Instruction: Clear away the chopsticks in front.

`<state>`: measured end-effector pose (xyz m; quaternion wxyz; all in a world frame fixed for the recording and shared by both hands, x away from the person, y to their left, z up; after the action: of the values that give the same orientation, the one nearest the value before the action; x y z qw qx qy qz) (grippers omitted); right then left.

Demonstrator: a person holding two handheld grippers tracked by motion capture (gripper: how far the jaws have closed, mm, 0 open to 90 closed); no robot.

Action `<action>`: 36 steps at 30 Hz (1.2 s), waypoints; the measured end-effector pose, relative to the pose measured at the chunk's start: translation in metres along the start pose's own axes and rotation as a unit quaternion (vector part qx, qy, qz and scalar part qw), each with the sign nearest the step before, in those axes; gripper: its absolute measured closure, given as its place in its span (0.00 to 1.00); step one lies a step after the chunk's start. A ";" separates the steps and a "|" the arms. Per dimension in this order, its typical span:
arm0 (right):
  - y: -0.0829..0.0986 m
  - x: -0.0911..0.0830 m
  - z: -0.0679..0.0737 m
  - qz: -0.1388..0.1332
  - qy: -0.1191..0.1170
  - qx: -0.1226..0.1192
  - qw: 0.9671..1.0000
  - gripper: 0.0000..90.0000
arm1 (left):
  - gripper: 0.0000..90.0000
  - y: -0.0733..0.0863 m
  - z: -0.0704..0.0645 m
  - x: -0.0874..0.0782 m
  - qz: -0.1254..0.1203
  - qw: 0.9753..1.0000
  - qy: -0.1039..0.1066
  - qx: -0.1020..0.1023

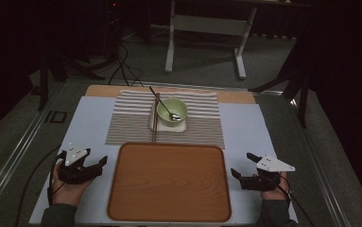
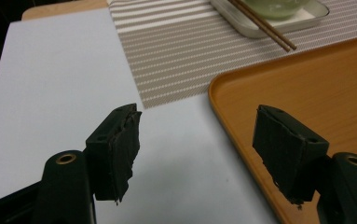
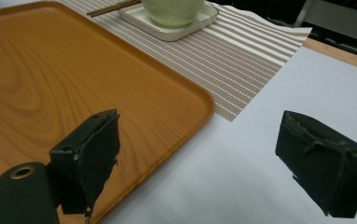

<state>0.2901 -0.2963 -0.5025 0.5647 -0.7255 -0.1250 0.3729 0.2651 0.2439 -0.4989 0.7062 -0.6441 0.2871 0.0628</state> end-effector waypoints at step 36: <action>-0.002 -0.002 0.002 -0.008 0.001 -0.011 1.000 0.15 | 0.36 -0.055 -0.005 0.043 -0.010 1.000 0.002 0.024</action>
<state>0.2878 -0.2961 -0.4998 0.5598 -0.7309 -0.1344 0.3666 0.3243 0.2181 -0.4719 0.7213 -0.6301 0.2836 0.0474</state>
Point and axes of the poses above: each handheld gripper's, and its own axes: x roughly forward along the jaws, y roughly out of its underside, z roughly to its left, the point moved 2 cm from there along x, roughly forward along the jaws, and after that the axes turned 5 degrees about -z, right-handed, at the moved point
